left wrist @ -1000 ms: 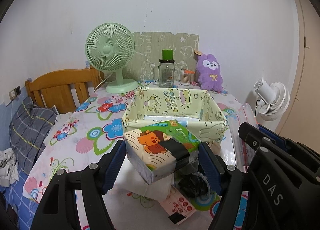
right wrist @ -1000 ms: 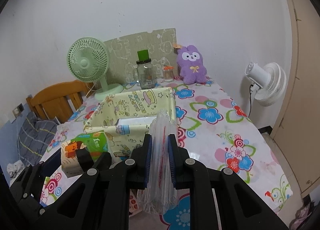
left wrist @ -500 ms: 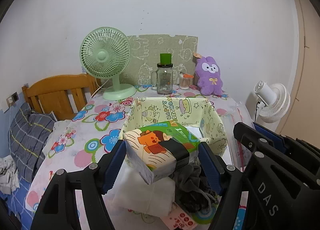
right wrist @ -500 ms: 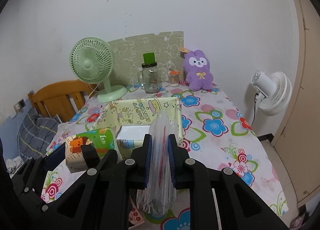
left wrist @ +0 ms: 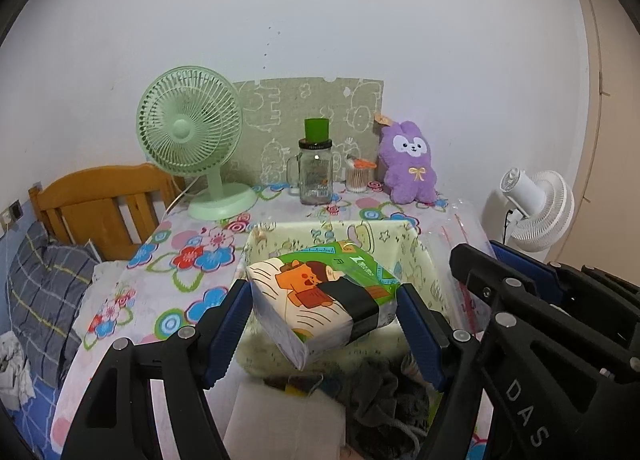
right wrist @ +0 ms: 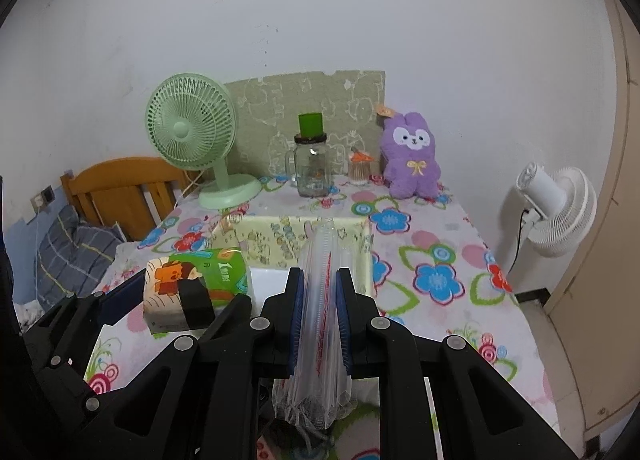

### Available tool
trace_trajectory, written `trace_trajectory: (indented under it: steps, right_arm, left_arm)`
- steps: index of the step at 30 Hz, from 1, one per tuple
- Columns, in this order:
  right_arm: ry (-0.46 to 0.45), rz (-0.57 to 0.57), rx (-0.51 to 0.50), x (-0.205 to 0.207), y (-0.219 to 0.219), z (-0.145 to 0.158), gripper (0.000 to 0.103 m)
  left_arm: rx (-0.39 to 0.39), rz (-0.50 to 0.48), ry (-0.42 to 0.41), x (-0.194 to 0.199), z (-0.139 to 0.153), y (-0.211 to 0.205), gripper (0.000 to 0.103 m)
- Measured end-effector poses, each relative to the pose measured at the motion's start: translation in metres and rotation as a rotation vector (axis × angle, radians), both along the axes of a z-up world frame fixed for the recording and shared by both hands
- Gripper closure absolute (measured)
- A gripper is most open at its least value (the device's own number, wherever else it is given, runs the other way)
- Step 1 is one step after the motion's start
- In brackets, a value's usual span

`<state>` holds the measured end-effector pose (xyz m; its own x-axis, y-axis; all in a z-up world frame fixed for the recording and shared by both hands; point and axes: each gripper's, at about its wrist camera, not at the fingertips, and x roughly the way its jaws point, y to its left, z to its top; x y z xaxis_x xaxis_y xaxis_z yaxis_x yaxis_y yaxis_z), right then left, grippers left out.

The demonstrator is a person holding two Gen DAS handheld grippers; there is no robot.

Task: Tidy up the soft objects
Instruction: 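Carry the tissue pack and plastic bag over the yellow fabric box with both tools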

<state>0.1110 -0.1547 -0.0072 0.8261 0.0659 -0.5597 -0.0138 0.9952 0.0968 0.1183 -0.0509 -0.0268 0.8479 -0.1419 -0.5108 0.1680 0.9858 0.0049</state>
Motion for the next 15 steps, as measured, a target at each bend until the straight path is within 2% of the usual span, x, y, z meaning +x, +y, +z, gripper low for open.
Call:
trace_trajectory:
  steps: [15]
  right_arm:
    - [0.027,0.064,0.005,0.051,0.0,-0.006,0.084]
  left_arm:
    - [0.02,-0.012,0.031,0.047,-0.003,-0.001,0.028]
